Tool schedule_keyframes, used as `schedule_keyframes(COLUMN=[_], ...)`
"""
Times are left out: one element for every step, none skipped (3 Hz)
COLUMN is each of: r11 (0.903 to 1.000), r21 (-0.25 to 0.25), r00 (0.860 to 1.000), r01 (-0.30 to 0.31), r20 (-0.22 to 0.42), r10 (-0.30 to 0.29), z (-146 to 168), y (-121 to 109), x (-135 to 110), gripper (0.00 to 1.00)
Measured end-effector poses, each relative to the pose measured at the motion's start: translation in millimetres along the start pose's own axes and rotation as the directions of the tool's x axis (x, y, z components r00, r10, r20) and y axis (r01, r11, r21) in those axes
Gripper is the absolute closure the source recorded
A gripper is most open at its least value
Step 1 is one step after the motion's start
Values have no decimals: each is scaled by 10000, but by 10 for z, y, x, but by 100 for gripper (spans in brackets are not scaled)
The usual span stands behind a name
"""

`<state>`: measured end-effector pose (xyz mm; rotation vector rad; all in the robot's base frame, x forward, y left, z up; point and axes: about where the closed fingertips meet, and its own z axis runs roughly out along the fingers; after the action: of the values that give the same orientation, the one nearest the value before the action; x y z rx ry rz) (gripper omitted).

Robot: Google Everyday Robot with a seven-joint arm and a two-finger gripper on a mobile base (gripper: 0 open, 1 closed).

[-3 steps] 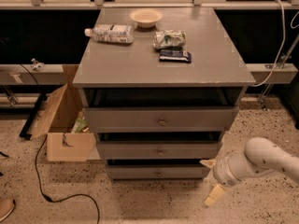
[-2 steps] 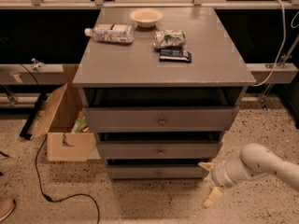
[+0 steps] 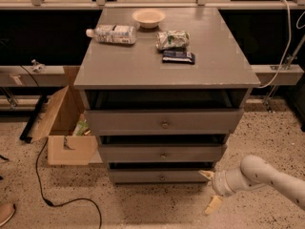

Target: Open bottom drawer

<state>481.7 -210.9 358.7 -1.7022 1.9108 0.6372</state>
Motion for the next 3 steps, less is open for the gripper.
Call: schedule_keyframes(r11=[9977,9906,9836], r21=[49,148,314], r00=[9975,9885,9774], r01=[676,1357,1778], r20=[-189,-697,-1220], r10=[-675,-1344,-1727], z=[196,415,584], y=[-139,-315,-494], x=[207,480,735], gripper=[0,0,0])
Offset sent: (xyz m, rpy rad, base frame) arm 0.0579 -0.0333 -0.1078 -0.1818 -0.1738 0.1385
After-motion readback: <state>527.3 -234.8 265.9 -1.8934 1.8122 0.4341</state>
